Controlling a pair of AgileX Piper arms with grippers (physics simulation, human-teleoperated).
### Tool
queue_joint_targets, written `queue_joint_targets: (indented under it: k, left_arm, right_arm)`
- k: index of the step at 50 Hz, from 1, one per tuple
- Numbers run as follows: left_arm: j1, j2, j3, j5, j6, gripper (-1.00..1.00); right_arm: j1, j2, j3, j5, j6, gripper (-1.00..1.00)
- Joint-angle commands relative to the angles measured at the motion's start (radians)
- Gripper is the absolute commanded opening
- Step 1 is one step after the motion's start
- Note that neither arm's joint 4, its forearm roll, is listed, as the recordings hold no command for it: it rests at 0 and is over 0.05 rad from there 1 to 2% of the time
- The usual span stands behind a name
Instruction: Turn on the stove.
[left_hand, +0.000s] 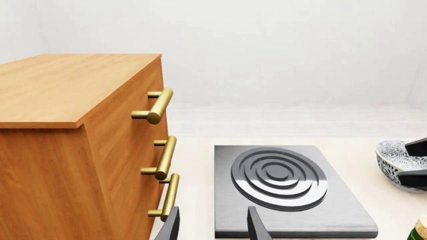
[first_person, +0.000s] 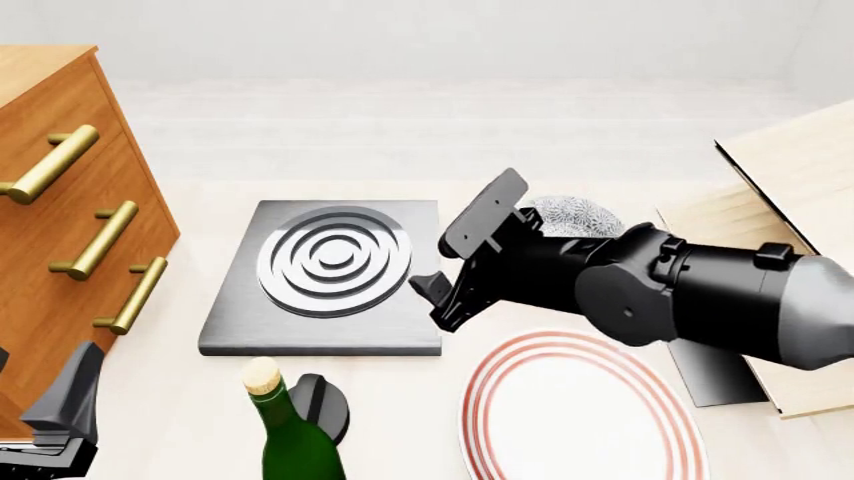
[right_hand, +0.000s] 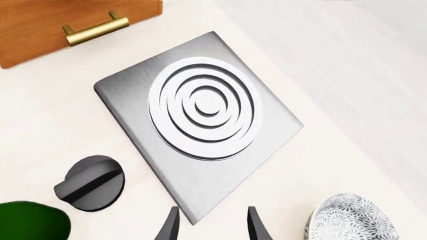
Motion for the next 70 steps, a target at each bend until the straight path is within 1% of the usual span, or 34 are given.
queue_joint_targets:
  k: [1,7,13,18,25,27,39,46,52,62,66,70]
  left_arm:
    - [0.0,0.0,0.0,0.0,0.0,1.0]
    - [0.0,0.0,0.0,0.0,0.0,1.0]
    - [0.0,0.0,0.0,0.0,0.0,1.0]
    - [0.0,0.0,0.0,0.0,0.0,1.0]
    - [0.0,0.0,0.0,0.0,0.0,1.0]
    - [0.0,0.0,0.0,0.0,0.0,1.0]
    - [0.0,0.0,0.0,0.0,0.0,1.0]
    - [0.0,0.0,0.0,0.0,0.0,1.0]
    - [0.0,0.0,0.0,0.0,0.0,1.0]
    - [0.0,0.0,0.0,0.0,0.0,1.0]
    - [0.0,0.0,0.0,0.0,0.0,1.0]
    - [0.0,0.0,0.0,0.0,0.0,1.0]
  right_arm:
    - [0.036,0.09,-0.064,0.0,0.0,1.0]
    - [0.049,0.129,-0.095,0.0,0.003,1.0]
    - [0.065,0.183,-0.148,0.025,-0.021,1.0]
    - [0.098,0.224,-0.165,0.052,-0.037,1.0]
    - [0.094,0.243,-0.197,0.072,-0.052,1.0]
    - [0.106,0.267,-0.195,0.072,-0.059,1.0]
    - [0.117,0.346,-0.224,0.069,-0.06,1.0]
    - [0.149,0.366,-0.221,0.075,-0.052,1.0]
    - [0.155,0.378,-0.227,0.075,-0.055,1.0]
    - [0.16,0.433,-0.288,0.107,-0.083,1.0]
    - [0.165,0.451,-0.307,0.116,-0.087,1.0]
    - [0.175,0.46,-0.315,0.117,-0.079,1.0]
